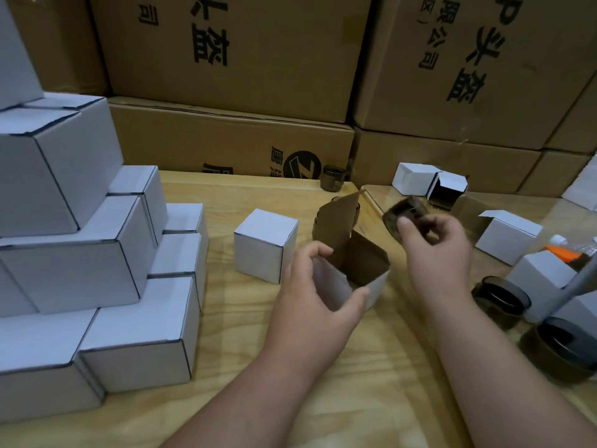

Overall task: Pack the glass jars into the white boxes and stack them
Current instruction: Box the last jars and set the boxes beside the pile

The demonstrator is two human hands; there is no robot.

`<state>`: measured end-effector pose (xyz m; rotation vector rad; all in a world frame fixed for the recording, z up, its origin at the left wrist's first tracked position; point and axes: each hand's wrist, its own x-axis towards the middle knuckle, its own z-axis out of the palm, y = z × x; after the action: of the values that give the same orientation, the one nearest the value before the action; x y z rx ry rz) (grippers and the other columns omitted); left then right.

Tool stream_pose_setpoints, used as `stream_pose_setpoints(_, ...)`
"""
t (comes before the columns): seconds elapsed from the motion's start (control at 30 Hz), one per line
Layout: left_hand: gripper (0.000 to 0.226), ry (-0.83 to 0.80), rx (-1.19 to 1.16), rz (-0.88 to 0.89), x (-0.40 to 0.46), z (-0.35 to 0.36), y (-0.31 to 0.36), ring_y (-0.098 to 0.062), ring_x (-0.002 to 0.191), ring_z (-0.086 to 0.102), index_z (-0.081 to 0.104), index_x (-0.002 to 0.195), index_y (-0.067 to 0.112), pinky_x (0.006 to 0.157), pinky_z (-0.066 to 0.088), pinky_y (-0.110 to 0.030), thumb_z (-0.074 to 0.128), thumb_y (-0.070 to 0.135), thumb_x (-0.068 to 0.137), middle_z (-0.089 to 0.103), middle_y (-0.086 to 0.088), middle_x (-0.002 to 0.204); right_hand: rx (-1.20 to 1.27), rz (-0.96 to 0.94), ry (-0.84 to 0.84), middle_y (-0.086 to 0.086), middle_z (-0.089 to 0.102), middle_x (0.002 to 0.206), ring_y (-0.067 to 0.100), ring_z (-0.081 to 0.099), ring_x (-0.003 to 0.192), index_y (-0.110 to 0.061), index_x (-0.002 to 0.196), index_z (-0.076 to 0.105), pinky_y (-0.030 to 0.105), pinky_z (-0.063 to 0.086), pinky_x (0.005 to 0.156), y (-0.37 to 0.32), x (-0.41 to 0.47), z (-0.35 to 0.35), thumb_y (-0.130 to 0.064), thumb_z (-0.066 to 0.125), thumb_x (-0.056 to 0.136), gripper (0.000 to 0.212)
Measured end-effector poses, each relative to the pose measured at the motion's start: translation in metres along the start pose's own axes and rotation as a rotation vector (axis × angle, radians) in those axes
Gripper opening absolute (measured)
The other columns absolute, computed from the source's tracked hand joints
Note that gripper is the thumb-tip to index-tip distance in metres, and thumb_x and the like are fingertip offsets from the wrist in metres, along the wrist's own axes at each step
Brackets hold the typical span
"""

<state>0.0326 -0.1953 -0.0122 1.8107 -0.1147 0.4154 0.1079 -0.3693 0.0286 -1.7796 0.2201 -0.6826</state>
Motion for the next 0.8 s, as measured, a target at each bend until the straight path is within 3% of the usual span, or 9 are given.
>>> stream_pose_setpoints(0.13,0.063,0.004,-0.038,-0.027,0.002,0.002,-0.003,-0.014,0.113,0.063,0.041,0.116,0.058,0.094,0.056,-0.045,0.08,0.054,0.067,0.059,0.02,0.124,0.272,-0.12,-0.122,-0.003,0.068,0.109,0.012,0.072,0.095,-0.032,0.101,0.062,0.035,0.063,0.079,-0.053,-0.009,-0.001,-0.037,0.071,0.092,0.014)
stream_pose_setpoints(0.27,0.066,0.012,-0.1,-0.045,0.004,0.003,-0.004,-0.009,0.11,0.068,0.044,0.116,0.057,0.093,0.058,-0.045,0.08,0.057,0.061,0.065,0.023,0.12,0.361,-0.208,-0.492,0.005,0.074,0.103,0.023,0.076,0.095,-0.019,0.098,0.064,0.039,0.064,0.076,-0.088,-0.029,0.001,-0.039,0.076,0.081,0.029)
stream_pose_setpoints(0.37,0.061,0.016,-0.127,-0.025,0.004,0.003,-0.005,-0.005,0.104,0.07,0.046,0.113,0.055,0.09,0.059,-0.043,0.082,0.053,0.063,0.068,0.026,0.113,0.347,-0.255,-0.679,0.006,0.076,0.089,0.034,0.076,0.085,-0.027,0.086,0.065,0.05,0.064,0.078,-0.095,-0.038,0.005,-0.039,0.079,0.075,0.021)
stream_pose_setpoints(0.43,0.06,0.023,-0.127,-0.014,0.004,0.002,-0.004,-0.002,0.106,0.068,0.047,0.114,0.055,0.091,0.059,-0.041,0.083,0.05,0.065,0.067,0.027,0.114,0.319,-0.229,-0.774,0.002,0.077,0.088,0.032,0.077,0.083,-0.032,0.08,0.064,0.053,0.063,0.079,-0.093,-0.04,0.008,-0.038,0.079,0.075,0.017)
stream_pose_setpoints(0.5,0.061,0.027,-0.126,-0.014,0.003,0.002,-0.003,0.006,0.106,0.066,0.047,0.114,0.057,0.09,0.058,-0.036,0.083,0.05,0.065,0.065,0.032,0.115,0.256,-0.213,-0.791,0.001,0.077,0.092,0.028,0.078,0.086,-0.034,0.078,0.064,0.053,0.062,0.082,-0.089,-0.038,0.009,-0.041,0.079,0.073,0.018)
stream_pose_setpoints(0.67,0.063,0.025,-0.142,-0.057,0.002,0.003,-0.005,0.002,0.095,0.069,0.045,0.112,0.054,0.084,0.059,-0.036,0.083,0.051,0.062,0.063,0.036,0.113,0.227,-0.202,-0.685,-0.004,0.076,0.093,0.024,0.076,0.092,-0.037,0.073,0.062,0.052,0.063,0.082,-0.081,-0.028,0.004,-0.046,0.076,0.072,0.017)
stream_pose_setpoints(0.8,0.065,0.023,-0.13,-0.059,0.002,0.003,-0.005,0.003,0.093,0.068,0.044,0.116,0.05,0.08,0.059,-0.033,0.083,0.049,0.064,0.066,0.029,0.113,0.186,-0.162,-0.597,-0.006,0.075,0.091,0.023,0.075,0.091,-0.034,0.073,0.062,0.05,0.064,0.08,-0.071,-0.02,0.001,-0.041,0.075,0.075,0.015)
